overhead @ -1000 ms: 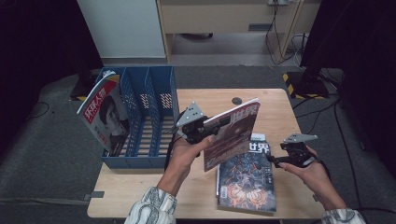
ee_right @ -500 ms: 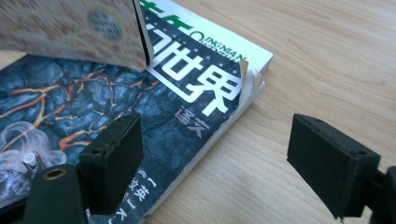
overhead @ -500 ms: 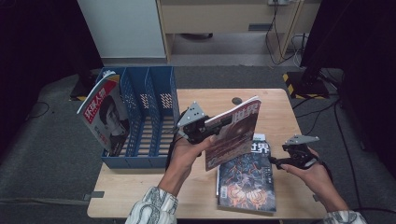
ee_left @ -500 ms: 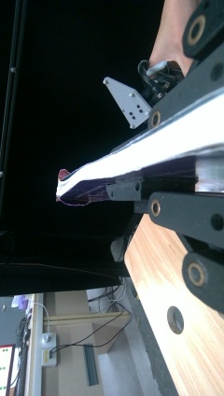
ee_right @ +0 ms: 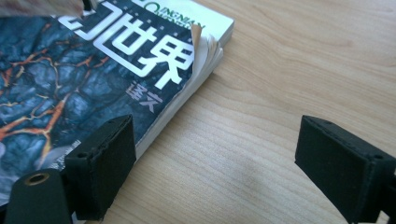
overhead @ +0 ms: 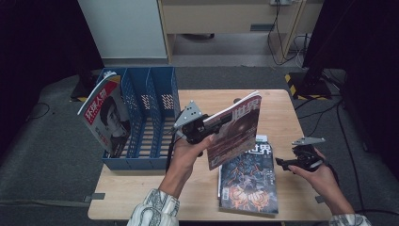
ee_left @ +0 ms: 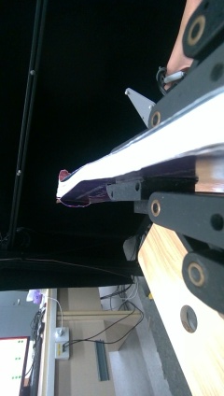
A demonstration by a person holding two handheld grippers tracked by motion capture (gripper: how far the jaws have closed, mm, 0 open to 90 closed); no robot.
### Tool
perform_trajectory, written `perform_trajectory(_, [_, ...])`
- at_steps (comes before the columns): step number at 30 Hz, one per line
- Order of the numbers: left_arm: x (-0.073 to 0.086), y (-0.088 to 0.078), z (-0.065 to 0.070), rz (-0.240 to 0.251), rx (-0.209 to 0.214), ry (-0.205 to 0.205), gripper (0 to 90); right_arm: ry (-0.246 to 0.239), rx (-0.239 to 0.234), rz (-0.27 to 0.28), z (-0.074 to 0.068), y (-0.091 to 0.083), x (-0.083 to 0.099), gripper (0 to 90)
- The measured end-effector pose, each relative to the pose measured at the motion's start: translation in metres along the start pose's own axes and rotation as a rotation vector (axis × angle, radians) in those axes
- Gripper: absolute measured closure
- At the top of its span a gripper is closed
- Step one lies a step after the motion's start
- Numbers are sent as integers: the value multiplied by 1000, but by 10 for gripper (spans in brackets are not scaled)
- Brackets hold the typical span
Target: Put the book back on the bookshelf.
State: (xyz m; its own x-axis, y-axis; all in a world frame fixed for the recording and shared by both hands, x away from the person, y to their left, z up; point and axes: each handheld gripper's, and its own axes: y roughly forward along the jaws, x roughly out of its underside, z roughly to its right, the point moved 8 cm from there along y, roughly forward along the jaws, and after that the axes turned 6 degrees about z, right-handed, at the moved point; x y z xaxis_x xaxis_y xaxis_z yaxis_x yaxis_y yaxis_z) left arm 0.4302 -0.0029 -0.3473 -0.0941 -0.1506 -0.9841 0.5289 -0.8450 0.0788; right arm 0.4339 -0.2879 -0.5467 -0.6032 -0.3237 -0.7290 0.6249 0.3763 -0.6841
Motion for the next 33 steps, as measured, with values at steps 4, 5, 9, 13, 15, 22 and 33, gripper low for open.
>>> perform_trajectory(4, [-3, -2, -1, 2, -13, 1, 837, -3, 6, 5, -1, 5, 3, 127])
perform_trajectory(5, [-5, -3, -1, 3, -19, 5, 837, -12, 9, 11, -4, 8, 4, 127])
perform_trajectory(9, [-9, -4, -1, 2, -32, 14, 837, -12, -1, 28, -9, 9, 5, 126])
perform_trajectory(13, [-16, -3, 3, 5, -37, 27, 837, 5, -9, 26, -14, 4, 12, 122])
perform_trajectory(15, [-18, -3, 4, 7, -39, 28, 837, -3, -5, 33, -13, 1, 14, 131])
perform_trajectory(22, [-26, -8, 6, 11, -51, 43, 837, 13, 21, 46, -11, -6, 22, 170])
perform_trajectory(33, [-55, -39, -1, 50, -109, 62, 837, 4, 87, 6, -6, -5, 40, 170])
